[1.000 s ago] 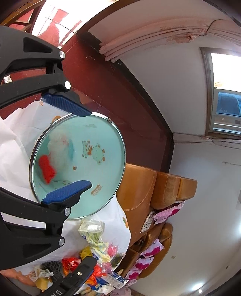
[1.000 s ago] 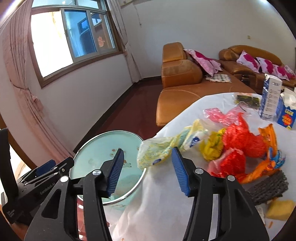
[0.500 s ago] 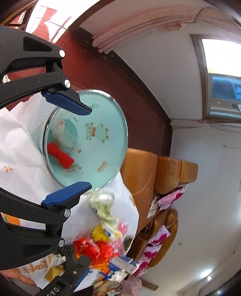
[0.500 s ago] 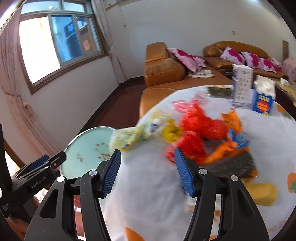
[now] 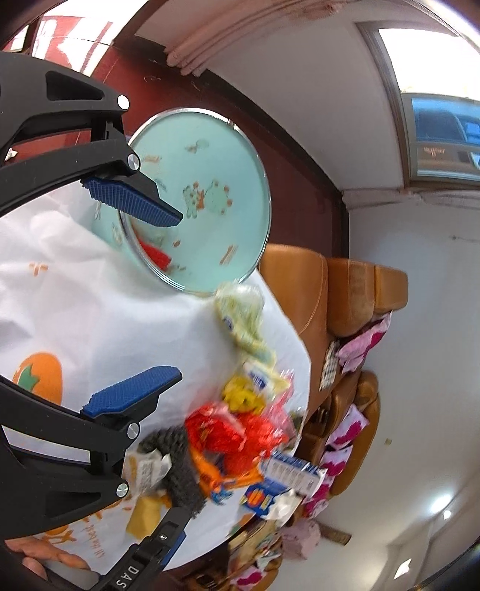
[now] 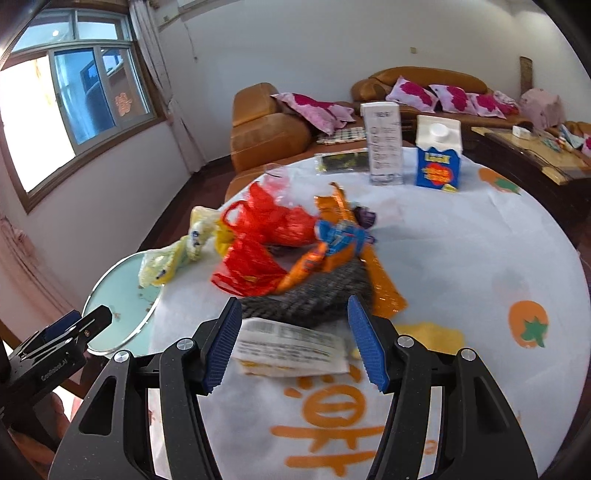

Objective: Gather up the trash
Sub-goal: 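Move both open tools back over the items on the table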

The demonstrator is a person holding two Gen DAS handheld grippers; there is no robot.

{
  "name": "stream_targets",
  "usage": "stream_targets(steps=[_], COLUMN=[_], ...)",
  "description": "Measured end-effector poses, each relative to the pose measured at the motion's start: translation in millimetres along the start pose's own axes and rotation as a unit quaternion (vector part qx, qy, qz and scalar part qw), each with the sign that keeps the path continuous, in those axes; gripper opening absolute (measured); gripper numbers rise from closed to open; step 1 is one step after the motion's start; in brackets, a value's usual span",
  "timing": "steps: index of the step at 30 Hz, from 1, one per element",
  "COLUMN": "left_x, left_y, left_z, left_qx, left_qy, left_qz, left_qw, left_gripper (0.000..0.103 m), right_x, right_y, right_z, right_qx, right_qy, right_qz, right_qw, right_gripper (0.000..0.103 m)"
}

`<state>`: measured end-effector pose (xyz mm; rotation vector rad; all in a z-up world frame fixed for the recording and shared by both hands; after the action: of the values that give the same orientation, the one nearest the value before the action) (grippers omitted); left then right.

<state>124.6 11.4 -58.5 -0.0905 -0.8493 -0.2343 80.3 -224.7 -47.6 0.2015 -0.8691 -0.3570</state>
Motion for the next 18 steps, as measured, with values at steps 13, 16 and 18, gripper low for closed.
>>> stream_targets(steps=[13,16,18], left_x=[-7,-7,-7], left_y=[-52,-65,-71], left_z=[-8,-11,-13], left_qx=[-0.057,-0.061,-0.063], left_qy=[0.016,0.017,0.02], left_qz=[-0.04,-0.053,-0.058], left_qw=[0.9975,0.9966,0.9961], left_gripper=[0.077,0.077,0.077], right_x=[2,5,7], right_y=[-75,-85,-89], right_z=[11,6,4], right_qx=[-0.042,-0.04,-0.038], right_qy=[0.027,0.042,0.049], right_qz=[-0.006,0.0,0.01], right_qw=[0.999,0.998,0.998], right_gripper=[0.06,0.06,0.06])
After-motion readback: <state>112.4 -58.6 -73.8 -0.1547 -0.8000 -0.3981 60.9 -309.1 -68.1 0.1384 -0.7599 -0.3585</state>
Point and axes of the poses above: each gripper's, at about its wrist camera, not at the fingertips, and z roughly against the way its jaws point, y to its left, x to its top, the point moved 1 cm from there along -z, roughly the way its jaws point, and after that the axes turned 8 degrees about -z, right-handed, at the moved point
